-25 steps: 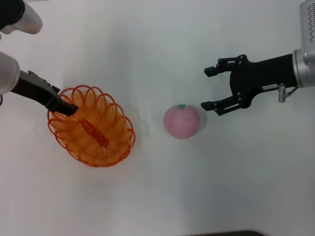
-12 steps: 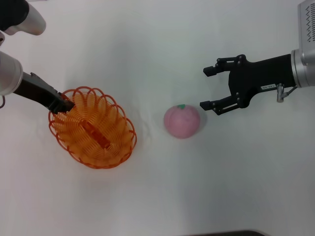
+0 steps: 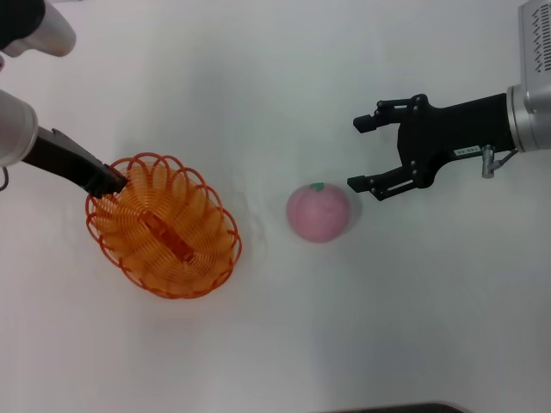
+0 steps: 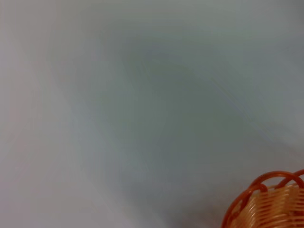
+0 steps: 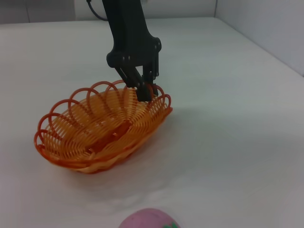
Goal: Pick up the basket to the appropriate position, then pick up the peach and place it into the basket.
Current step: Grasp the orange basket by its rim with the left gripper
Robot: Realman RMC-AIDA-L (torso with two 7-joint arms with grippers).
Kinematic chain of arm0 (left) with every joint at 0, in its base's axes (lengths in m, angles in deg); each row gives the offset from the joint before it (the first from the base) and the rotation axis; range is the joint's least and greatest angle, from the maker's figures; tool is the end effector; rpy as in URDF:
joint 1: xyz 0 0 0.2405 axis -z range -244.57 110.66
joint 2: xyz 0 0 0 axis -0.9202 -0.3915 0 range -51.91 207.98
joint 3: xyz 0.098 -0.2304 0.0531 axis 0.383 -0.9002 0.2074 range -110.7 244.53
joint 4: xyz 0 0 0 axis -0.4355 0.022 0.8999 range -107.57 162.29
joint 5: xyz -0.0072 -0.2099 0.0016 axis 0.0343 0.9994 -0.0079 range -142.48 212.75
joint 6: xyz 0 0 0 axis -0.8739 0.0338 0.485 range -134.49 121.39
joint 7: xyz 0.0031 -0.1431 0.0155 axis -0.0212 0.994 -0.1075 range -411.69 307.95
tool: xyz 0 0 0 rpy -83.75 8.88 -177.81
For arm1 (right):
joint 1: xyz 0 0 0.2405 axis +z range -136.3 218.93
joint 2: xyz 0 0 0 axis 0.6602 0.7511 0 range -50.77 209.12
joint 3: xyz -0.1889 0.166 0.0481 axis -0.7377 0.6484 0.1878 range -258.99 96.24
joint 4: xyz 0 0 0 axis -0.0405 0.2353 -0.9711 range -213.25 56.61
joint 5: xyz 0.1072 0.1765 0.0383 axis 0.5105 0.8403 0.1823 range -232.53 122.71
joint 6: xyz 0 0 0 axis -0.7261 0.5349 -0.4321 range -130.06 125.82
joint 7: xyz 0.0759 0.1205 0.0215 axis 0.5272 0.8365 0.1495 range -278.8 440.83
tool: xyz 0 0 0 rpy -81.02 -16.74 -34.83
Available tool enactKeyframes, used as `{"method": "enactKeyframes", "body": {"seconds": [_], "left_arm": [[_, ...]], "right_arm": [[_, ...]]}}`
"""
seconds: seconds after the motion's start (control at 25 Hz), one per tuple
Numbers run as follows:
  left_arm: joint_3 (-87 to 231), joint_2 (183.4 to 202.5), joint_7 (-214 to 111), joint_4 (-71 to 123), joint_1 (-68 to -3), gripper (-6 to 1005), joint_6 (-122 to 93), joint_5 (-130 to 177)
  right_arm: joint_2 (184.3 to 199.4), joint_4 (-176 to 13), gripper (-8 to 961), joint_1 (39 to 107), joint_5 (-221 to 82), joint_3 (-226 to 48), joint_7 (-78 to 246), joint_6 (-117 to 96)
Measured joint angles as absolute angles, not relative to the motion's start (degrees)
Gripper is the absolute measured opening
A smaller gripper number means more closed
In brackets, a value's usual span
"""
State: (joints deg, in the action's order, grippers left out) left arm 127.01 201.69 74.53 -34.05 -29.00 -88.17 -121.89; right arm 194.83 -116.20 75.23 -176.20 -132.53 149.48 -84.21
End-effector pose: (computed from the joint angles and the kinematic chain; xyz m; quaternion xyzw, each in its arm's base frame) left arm -0.2338 0.3716 -0.0084 -0.9188 -0.3162 0.1593 0.1746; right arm 0.2673 0.3493 -0.0074 -0.9881 0.0597 0.0819 0.1156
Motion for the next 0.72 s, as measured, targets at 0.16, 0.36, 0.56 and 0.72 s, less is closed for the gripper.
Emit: {"method": "enactKeyframes", "body": {"seconds": [0.16, 0.36, 0.56, 0.72], "left_arm": [[123.47, 201.57, 76.51, -34.12, -27.81, 131, -90.66, -121.81], [114.71, 200.78, 80.06, -33.86, -25.68, 107, -95.02, -121.62], [107.49, 198.67, 83.82, -31.97, -25.03, 76, -99.14, -119.30], [103.75, 196.82, 86.38, -28.53, -25.57, 67, -100.79, -116.38]], "right_arm": [[194.91, -116.20, 918, 75.31, -176.19, -132.52, 149.55, -84.21], [194.94, -116.19, 918, 75.33, -176.19, -132.35, 149.73, -84.20], [194.93, -116.19, 918, 75.33, -176.19, -132.21, 149.85, -84.19], [194.93, -116.20, 917, 75.33, -176.19, -132.15, 149.84, -84.16]]}}
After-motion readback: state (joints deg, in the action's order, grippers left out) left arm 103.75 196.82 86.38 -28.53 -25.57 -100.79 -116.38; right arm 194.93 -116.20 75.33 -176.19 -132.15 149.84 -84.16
